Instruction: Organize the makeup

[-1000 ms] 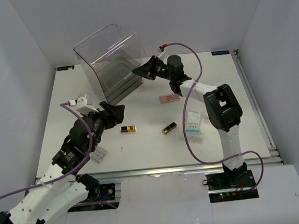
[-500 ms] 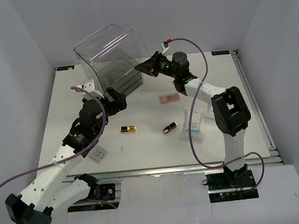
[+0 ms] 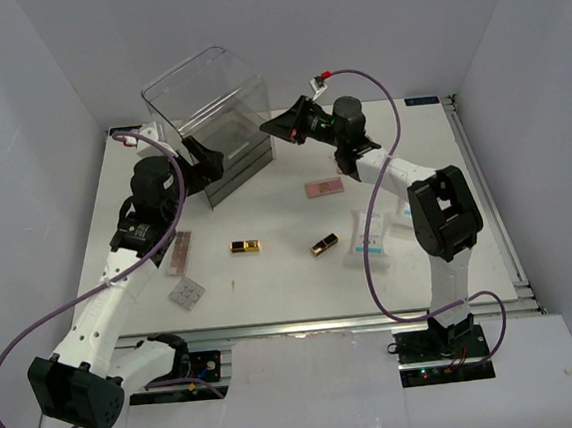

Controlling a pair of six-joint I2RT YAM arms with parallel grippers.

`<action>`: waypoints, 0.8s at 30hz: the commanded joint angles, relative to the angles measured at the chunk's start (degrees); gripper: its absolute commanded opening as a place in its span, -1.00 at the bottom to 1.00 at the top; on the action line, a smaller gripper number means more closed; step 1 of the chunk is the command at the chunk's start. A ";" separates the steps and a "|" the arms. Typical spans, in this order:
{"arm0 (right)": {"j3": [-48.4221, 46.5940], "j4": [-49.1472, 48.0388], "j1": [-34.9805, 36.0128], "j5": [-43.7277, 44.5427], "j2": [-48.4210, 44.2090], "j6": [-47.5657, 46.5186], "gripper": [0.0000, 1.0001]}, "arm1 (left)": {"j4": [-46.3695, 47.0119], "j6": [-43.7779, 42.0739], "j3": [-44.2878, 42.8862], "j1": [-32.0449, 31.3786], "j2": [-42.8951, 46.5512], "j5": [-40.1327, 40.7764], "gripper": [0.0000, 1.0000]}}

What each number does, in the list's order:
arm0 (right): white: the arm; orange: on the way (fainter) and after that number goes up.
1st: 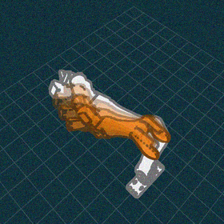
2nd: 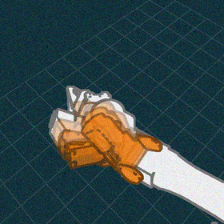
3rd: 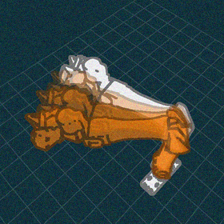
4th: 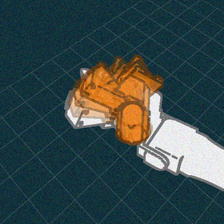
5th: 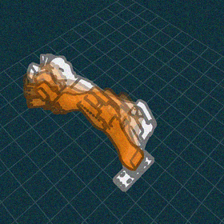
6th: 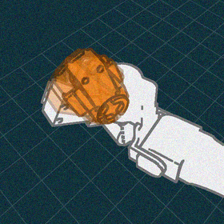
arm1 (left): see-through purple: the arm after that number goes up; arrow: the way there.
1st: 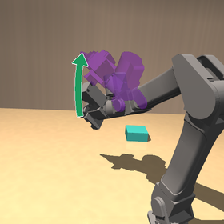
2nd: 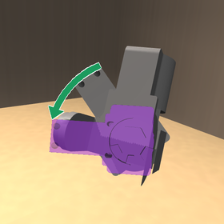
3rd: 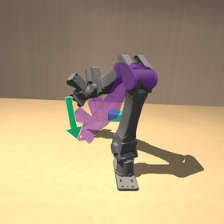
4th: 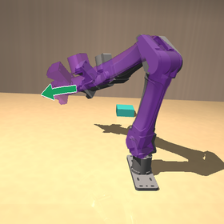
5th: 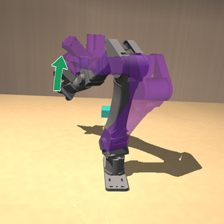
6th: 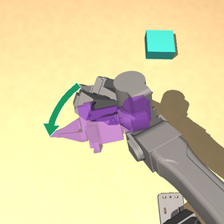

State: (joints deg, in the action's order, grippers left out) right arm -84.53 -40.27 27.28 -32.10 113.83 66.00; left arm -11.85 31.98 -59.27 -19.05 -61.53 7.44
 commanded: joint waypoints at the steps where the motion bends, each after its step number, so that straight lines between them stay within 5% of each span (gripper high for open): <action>1: -2.13 -2.18 -0.39 -0.71 -3.46 -0.63 -0.82 | 2.74 2.83 -0.56 3.77 -0.92 -11.40 0.96; 8: -0.60 -2.27 -0.39 -1.12 -3.27 -1.91 -0.77 | 5.26 3.37 1.13 5.60 -0.10 -17.50 0.96; 12: -1.33 -1.66 -0.22 -2.61 0.41 -6.04 -0.52 | 4.73 0.38 2.74 5.69 4.29 -21.93 0.96; 17: -3.55 -2.06 0.12 -3.21 5.77 -8.49 0.19 | 0.92 -1.96 6.82 5.68 11.54 -21.28 0.96; 24: -7.89 -1.59 1.77 -2.96 11.62 -8.39 0.28 | -0.53 -1.44 9.16 5.61 13.10 -21.43 0.96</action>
State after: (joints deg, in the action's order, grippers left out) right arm -88.33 -40.33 27.70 -34.68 123.49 59.32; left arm -10.52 30.97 -51.31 -13.63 -47.98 -12.94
